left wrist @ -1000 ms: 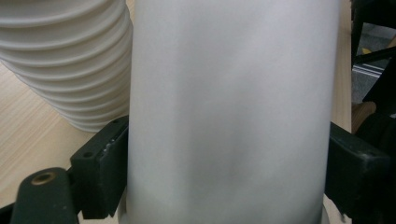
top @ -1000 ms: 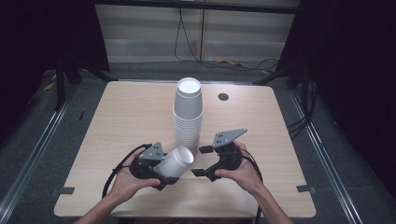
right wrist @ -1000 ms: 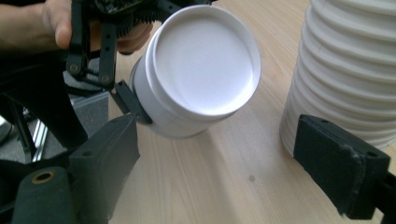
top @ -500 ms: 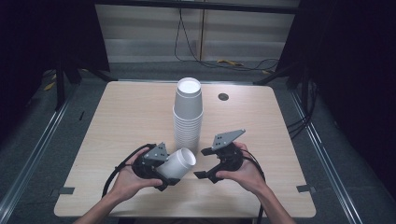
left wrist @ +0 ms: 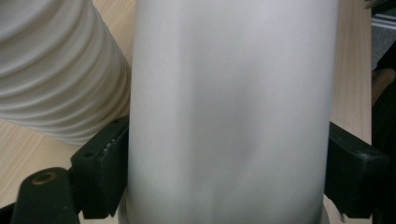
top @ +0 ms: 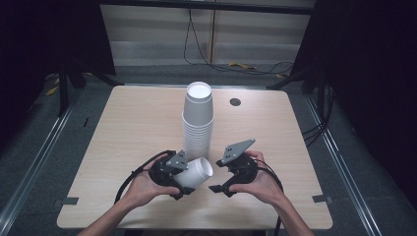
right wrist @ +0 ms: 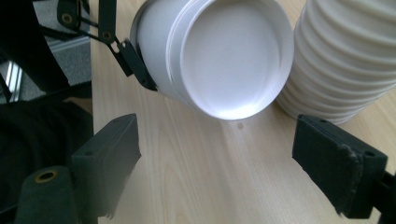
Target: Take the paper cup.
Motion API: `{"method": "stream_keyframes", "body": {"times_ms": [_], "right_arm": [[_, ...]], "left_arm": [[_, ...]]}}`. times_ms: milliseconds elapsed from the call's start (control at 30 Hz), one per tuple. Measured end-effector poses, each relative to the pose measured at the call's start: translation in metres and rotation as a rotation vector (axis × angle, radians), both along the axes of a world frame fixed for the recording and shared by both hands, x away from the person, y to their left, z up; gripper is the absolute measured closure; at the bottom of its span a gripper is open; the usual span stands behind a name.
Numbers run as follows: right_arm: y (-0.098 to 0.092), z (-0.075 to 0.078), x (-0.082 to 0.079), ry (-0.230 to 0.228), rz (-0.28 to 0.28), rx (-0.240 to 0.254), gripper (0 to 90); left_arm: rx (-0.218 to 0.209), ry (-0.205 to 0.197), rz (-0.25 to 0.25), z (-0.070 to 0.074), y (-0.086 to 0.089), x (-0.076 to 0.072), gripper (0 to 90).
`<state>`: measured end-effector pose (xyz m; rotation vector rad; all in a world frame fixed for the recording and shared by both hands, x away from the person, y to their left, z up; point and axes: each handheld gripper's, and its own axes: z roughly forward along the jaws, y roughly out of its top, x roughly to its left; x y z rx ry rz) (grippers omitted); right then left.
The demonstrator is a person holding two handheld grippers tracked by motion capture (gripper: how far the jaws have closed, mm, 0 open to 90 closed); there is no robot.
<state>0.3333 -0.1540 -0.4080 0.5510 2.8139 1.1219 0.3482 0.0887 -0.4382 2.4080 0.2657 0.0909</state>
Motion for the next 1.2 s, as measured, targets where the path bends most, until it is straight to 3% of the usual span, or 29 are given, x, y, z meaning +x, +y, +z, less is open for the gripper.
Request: {"method": "stream_keyframes", "body": {"times_ms": [300,467,733,933,1200], "right_arm": [[0.011,-0.007,-0.002,0.021,0.045,-0.071,15.0],[0.014,-0.011,-0.002,0.041,0.072,-0.101,14.8],[0.022,-0.021,-0.004,0.093,0.124,-0.138,16.1],[0.028,-0.025,-0.005,0.108,0.142,-0.161,14.2],[0.033,-0.027,-0.007,0.131,0.168,-0.148,15.0]], "left_arm": [[0.07,-0.013,-0.064,-0.001,-0.004,-0.007,14.8],[0.124,-0.058,-0.118,-0.002,-0.012,-0.014,14.8],[0.165,-0.069,-0.17,-0.006,-0.021,-0.023,14.8],[0.148,-0.057,-0.167,-0.007,-0.022,-0.026,14.8],[0.147,-0.033,-0.19,-0.008,-0.024,-0.027,14.7]]}}
